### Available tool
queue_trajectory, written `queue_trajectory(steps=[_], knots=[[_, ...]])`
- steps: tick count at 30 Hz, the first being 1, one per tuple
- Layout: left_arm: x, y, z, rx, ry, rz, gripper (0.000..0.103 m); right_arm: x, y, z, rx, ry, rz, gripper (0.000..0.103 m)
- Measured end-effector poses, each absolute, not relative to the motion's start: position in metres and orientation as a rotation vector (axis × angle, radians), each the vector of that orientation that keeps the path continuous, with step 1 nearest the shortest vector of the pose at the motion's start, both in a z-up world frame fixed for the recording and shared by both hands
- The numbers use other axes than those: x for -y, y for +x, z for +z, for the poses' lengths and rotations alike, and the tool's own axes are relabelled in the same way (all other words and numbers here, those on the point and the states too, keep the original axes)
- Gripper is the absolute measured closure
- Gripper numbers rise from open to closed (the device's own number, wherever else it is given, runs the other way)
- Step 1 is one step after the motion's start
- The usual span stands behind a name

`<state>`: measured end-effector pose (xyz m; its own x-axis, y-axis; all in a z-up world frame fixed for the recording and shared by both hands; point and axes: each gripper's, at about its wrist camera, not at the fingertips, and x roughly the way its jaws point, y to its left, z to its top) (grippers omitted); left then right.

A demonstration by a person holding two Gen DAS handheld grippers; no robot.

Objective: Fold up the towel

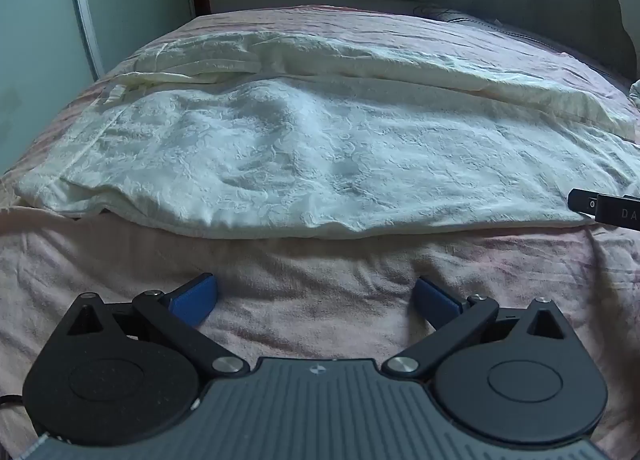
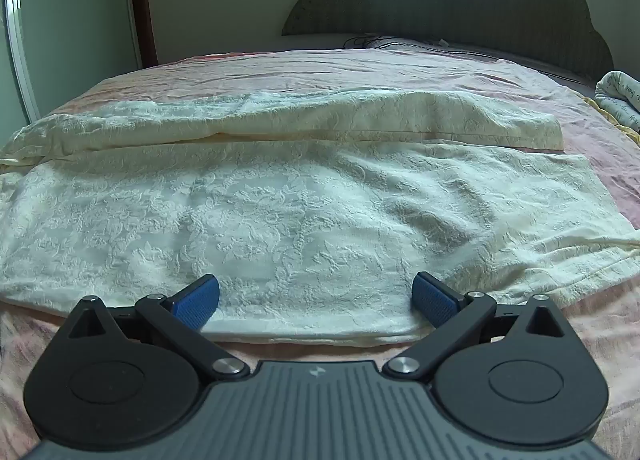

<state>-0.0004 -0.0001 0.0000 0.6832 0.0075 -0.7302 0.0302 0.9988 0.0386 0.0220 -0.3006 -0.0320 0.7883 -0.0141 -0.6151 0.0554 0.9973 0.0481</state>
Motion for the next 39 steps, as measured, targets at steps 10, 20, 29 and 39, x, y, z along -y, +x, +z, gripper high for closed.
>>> queue_trajectory(steps=[10,20,29,39], knots=[[0.0013,-0.0053,-0.0014,-0.799,0.051,-0.004,0.000,0.3007,0.0220,-0.0321,-0.660,0.067,-0.037,0.000],[0.0004,-0.0013,0.0021,-0.793,0.054,-0.008,0.000,0.3006,0.0219,-0.0323,-0.660,0.067,-0.037,0.000],[0.0002,0.0002,0.0021,-0.802,0.058,-0.012,0.000,0.3008,0.0222,-0.0322,-0.660,0.066,-0.037,0.000],[0.0012,-0.0027,0.0000,-0.798,0.060,-0.013,0.000,0.3008,0.0220,-0.0321,-0.660,0.066,-0.037,0.000]])
